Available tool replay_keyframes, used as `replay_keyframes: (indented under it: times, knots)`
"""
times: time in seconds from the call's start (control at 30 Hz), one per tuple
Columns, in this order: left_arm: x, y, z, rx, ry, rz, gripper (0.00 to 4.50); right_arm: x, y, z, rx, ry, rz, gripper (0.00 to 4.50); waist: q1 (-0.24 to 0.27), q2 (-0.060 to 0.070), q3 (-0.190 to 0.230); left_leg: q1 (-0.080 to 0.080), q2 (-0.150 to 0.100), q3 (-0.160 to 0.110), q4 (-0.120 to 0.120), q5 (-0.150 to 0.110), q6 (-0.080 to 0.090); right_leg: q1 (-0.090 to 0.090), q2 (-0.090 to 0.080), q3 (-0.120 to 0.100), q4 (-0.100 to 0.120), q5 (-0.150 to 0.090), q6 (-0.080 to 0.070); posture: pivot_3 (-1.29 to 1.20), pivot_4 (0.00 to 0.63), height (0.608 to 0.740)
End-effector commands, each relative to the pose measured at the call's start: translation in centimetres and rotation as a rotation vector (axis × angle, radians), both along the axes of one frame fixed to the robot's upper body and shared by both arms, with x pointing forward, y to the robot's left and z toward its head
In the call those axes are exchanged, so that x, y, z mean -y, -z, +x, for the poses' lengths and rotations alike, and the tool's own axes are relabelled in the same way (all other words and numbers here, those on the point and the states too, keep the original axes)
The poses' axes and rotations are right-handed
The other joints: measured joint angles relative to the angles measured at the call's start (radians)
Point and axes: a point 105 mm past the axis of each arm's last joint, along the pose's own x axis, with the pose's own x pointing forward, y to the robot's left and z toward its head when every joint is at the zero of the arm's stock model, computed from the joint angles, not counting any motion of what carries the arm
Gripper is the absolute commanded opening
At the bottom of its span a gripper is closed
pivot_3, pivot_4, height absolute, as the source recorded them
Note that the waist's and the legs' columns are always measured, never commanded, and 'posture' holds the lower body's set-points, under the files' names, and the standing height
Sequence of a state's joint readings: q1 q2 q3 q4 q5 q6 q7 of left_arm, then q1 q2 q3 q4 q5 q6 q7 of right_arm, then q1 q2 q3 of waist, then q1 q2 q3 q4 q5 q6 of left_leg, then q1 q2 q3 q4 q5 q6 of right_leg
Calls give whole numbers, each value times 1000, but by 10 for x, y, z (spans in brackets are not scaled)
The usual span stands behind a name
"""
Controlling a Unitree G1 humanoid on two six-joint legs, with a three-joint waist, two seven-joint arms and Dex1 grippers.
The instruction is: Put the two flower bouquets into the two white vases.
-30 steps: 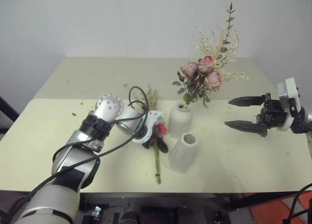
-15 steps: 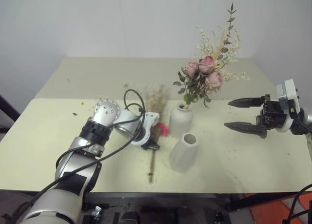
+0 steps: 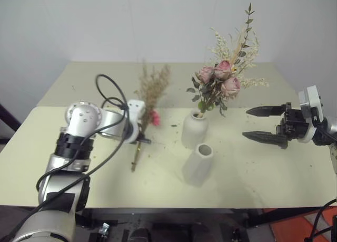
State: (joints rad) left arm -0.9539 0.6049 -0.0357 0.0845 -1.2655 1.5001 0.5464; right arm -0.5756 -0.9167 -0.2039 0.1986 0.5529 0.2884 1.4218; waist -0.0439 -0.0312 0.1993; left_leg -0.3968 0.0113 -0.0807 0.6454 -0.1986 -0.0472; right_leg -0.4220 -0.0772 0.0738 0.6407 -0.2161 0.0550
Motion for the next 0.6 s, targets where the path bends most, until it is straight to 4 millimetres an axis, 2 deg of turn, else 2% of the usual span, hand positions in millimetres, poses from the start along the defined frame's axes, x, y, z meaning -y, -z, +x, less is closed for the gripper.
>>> replay_keyframes:
  times: [0.03, 0.1, 0.17, 0.37, 0.6]
  knots:
    - [-4, -40, 7, 284, -22, -74, 10, 0, -11, -1, 55, -12, -9, 4500, 2, 0, 0, 0, 0, 0, 0, 0, 0, 0, 0, 0, 0, 0, -1, 0, 150, 740]
    - [-1, -67, 2, 508, 49, -133, 10, 2, -11, 0, 54, -16, -8, 4500, 2, 0, 0, -1, 0, 0, 0, 0, 0, 0, 0, 0, -1, 1, -1, 0, 150, 740]
    - [7, -88, -12, 654, 180, -218, 10, 4, -11, -1, 53, -26, -5, 4500, 3, 0, 0, -1, 0, 0, 0, 0, -1, 0, 0, 0, -1, 1, -2, 0, 150, 740]
    - [16, -118, -34, 825, 431, -328, 10, 10, -9, -16, 61, -118, 16, 4500, 4, 0, 0, -1, 0, 0, 0, 0, -1, 0, 0, -1, -2, 0, 1, 0, 150, 740]
    - [35, -141, -55, 890, 696, -466, 10, 10, -5, -30, 63, -187, 23, 4500, 2, 0, 0, -1, 1, 0, 0, 0, 0, 0, 0, -1, -2, -1, 2, 0, 150, 740]
